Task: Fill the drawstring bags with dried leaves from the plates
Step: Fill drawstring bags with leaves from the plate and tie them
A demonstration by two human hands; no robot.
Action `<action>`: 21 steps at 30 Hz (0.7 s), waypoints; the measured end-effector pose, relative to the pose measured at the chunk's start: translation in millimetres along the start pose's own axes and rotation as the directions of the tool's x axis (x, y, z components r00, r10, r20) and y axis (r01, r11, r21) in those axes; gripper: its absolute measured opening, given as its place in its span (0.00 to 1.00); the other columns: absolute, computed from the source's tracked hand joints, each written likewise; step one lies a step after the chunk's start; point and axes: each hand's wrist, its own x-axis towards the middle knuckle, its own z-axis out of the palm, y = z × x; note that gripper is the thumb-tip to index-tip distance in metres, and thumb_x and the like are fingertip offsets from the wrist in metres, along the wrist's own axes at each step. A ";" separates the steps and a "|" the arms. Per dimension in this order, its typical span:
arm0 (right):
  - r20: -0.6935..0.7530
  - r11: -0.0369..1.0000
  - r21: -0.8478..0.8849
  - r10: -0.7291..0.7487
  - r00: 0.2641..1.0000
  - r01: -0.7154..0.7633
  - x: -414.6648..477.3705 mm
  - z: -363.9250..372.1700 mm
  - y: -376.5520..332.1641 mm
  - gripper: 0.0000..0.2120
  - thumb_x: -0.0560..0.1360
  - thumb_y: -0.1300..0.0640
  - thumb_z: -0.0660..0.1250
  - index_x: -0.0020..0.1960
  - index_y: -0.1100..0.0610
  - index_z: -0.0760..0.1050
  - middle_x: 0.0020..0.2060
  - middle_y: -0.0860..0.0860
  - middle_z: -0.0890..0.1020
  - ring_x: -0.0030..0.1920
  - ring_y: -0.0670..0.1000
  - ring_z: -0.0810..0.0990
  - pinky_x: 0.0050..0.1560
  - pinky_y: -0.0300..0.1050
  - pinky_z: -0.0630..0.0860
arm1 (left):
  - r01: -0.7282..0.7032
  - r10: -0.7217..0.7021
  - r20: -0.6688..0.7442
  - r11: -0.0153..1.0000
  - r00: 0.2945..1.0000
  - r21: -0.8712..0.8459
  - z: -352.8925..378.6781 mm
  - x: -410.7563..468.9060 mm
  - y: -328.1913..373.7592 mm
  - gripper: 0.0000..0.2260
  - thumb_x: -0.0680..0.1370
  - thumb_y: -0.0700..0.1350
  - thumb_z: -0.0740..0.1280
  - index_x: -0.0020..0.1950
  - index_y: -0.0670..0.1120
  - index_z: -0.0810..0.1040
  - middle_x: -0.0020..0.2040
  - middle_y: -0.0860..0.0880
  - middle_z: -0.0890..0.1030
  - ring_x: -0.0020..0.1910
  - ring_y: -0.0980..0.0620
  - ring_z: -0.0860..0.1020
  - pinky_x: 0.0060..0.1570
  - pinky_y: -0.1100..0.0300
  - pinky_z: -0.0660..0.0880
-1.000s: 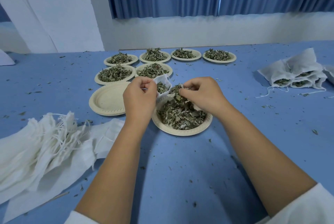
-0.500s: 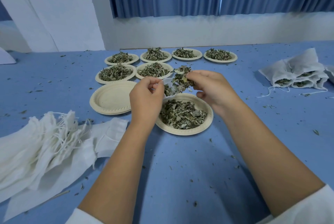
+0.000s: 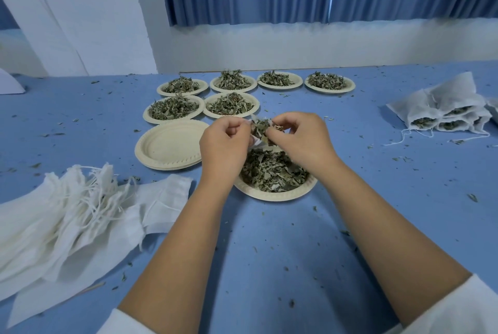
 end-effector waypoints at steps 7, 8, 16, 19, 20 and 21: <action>0.202 0.803 -0.509 -0.239 0.950 0.310 -3.1 2.8 3.4 0.10 0.75 0.53 0.67 0.55 0.51 0.82 0.48 0.50 0.82 0.54 0.53 0.74 0.48 0.47 0.73 | -0.031 0.028 0.069 0.999 0.997 0.034 2.8 -2.3 -0.6 0.03 0.77 0.41 0.68 0.46 0.46 0.82 0.33 0.52 0.81 0.33 0.58 0.81 0.38 0.64 0.77; 0.219 0.794 -0.514 -0.245 0.944 0.326 -3.3 3.7 2.6 0.11 0.75 0.55 0.67 0.56 0.52 0.82 0.47 0.51 0.81 0.53 0.53 0.75 0.48 0.46 0.73 | -0.046 0.040 0.091 0.997 0.995 0.060 3.6 -3.1 -1.1 0.03 0.77 0.41 0.68 0.46 0.45 0.82 0.34 0.51 0.82 0.33 0.58 0.80 0.37 0.65 0.76; 0.263 0.960 0.206 0.130 0.956 -0.187 1.2 -8.0 -5.6 0.05 0.73 0.58 0.73 0.49 0.53 0.83 0.40 0.48 0.85 0.41 0.43 0.84 0.42 0.32 0.79 | -0.046 0.032 0.101 0.990 0.994 0.134 1.7 -0.2 -2.9 0.04 0.77 0.43 0.68 0.43 0.50 0.81 0.35 0.51 0.82 0.34 0.57 0.80 0.41 0.59 0.78; 0.278 0.867 0.391 0.209 0.938 -0.309 4.4 -7.2 -7.3 0.09 0.76 0.62 0.67 0.55 0.56 0.80 0.45 0.52 0.85 0.43 0.45 0.86 0.42 0.33 0.79 | -0.019 0.012 0.082 0.997 0.997 0.080 0.8 0.1 -2.9 0.04 0.78 0.43 0.68 0.43 0.49 0.81 0.33 0.52 0.82 0.33 0.57 0.81 0.46 0.51 0.81; 0.255 0.860 0.403 0.223 0.941 -0.313 4.8 -6.1 -7.5 0.09 0.76 0.63 0.67 0.55 0.57 0.79 0.45 0.53 0.85 0.43 0.46 0.86 0.42 0.33 0.79 | -0.002 -0.002 0.078 0.999 0.997 0.051 0.7 0.0 -3.0 0.04 0.78 0.42 0.68 0.44 0.49 0.81 0.32 0.52 0.81 0.32 0.58 0.81 0.48 0.49 0.81; 0.229 0.858 0.413 0.227 0.947 -0.305 4.6 -4.5 -7.1 0.07 0.76 0.63 0.67 0.54 0.58 0.79 0.44 0.53 0.85 0.42 0.46 0.86 0.42 0.34 0.79 | 0.010 -0.012 0.077 1.000 0.997 0.029 0.8 0.0 -3.1 0.04 0.78 0.42 0.68 0.44 0.48 0.81 0.31 0.52 0.81 0.31 0.60 0.81 0.49 0.47 0.81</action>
